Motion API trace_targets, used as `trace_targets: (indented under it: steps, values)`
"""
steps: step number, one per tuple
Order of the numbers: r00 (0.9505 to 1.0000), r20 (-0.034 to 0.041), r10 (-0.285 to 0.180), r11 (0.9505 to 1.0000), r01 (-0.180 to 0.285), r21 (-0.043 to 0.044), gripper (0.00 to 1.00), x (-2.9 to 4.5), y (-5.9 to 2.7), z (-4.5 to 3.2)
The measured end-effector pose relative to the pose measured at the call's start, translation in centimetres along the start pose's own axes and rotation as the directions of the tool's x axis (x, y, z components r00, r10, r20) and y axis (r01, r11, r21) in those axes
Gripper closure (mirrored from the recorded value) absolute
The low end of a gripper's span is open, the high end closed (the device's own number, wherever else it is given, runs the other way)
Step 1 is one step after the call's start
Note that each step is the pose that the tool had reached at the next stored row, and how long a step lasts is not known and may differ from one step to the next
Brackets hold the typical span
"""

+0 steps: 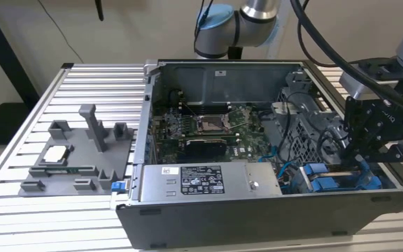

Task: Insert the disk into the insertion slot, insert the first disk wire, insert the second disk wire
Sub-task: 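Insert the first disk wire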

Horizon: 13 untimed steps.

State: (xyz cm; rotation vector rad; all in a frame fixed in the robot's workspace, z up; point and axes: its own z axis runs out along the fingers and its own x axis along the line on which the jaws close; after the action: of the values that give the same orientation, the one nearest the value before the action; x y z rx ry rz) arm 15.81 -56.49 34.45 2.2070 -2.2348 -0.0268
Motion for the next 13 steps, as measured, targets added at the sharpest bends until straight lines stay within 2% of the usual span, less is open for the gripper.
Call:
trace_targets:
  steps: [13]
  values:
    - [0.9994,-0.0006,-0.035,0.9994,0.035,0.0002,0.81,-0.06,-0.49,0.29]
